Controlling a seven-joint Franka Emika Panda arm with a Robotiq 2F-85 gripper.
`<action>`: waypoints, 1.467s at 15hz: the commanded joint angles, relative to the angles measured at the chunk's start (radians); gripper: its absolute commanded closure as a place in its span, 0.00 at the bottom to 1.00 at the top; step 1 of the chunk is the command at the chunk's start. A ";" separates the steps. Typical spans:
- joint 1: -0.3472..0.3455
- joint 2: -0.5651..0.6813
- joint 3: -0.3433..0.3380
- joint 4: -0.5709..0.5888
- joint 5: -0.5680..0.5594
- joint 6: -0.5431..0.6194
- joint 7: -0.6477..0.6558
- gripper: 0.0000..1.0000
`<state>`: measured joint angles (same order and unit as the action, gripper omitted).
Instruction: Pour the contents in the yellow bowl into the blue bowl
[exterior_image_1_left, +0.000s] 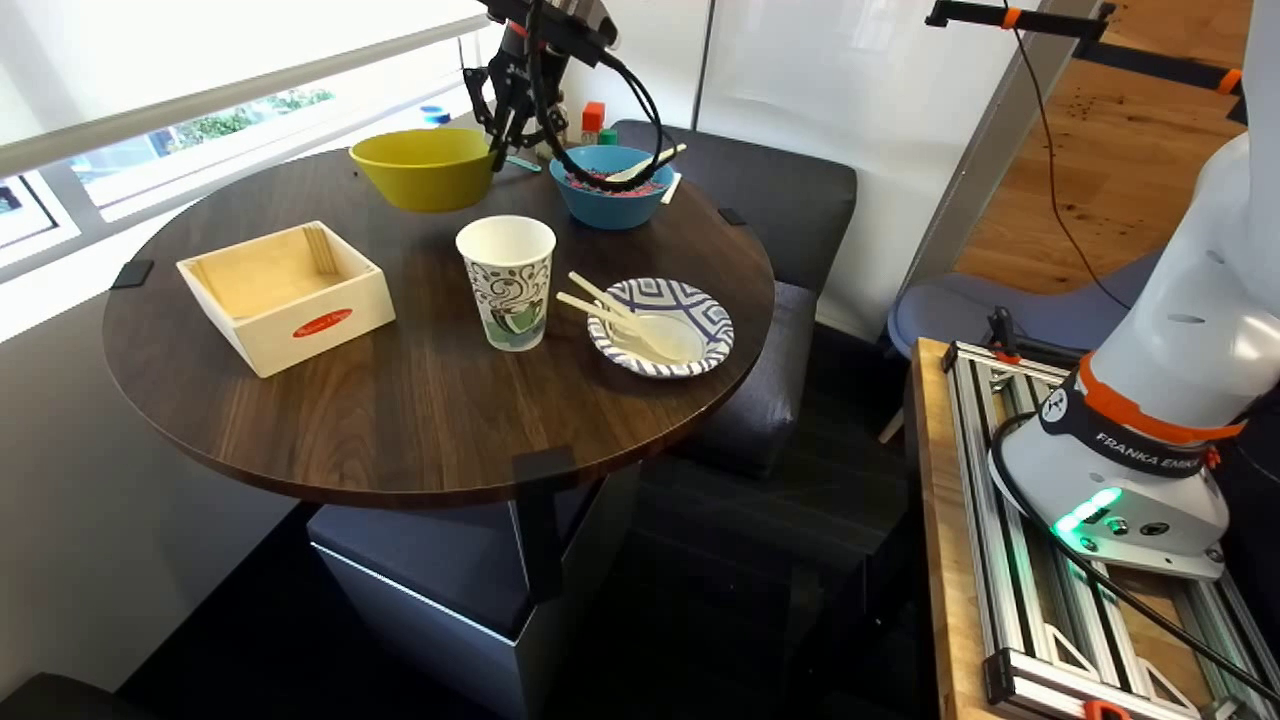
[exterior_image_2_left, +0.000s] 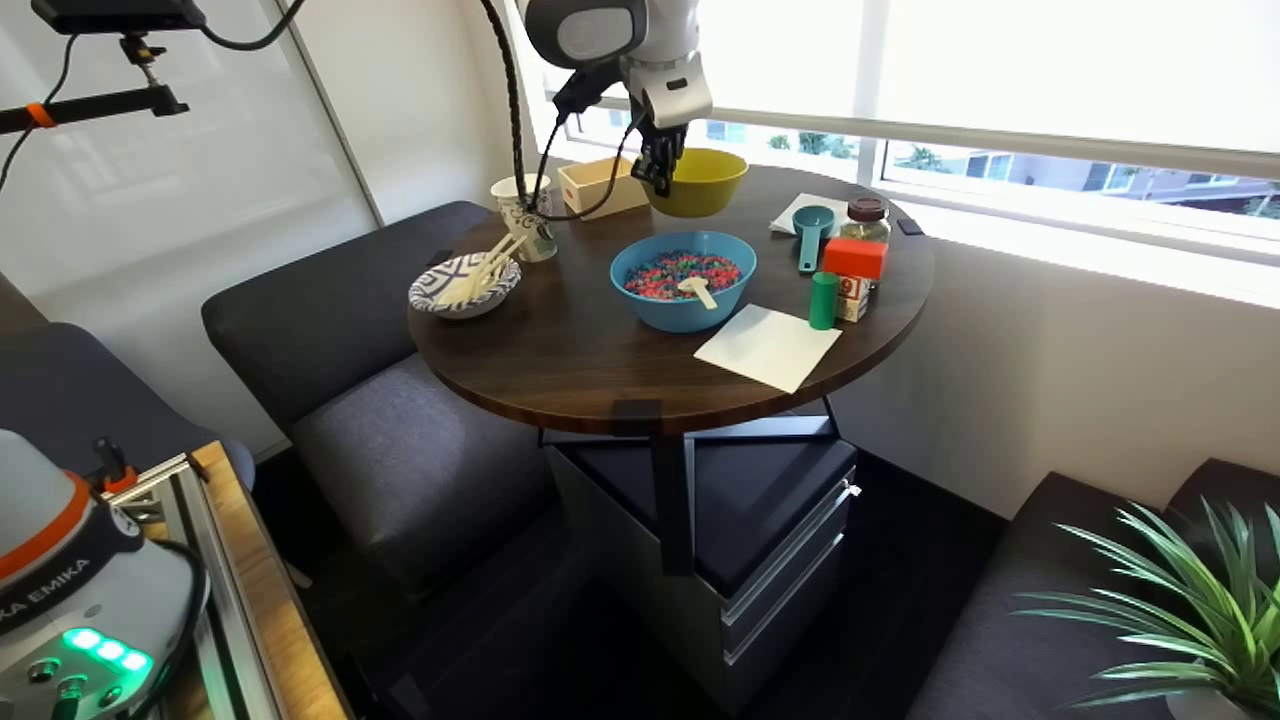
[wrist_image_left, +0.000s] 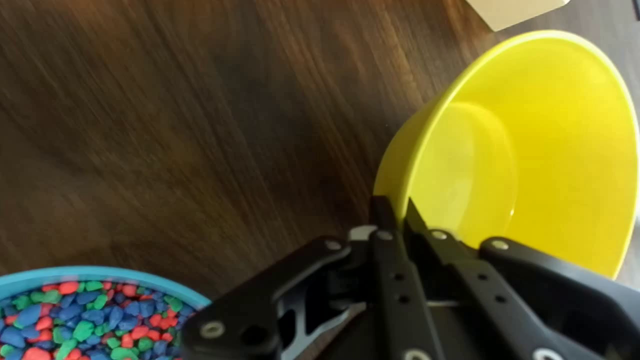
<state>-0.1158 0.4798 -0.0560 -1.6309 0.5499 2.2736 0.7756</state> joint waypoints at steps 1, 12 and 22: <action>-0.016 0.014 0.014 -0.012 0.040 0.040 -0.048 0.99; 0.008 0.068 0.010 0.035 0.019 0.045 -0.052 0.99; -0.015 -0.142 -0.046 -0.012 -0.083 -0.303 0.001 0.17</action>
<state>-0.1247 0.4402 -0.0787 -1.5968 0.5300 2.1056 0.7491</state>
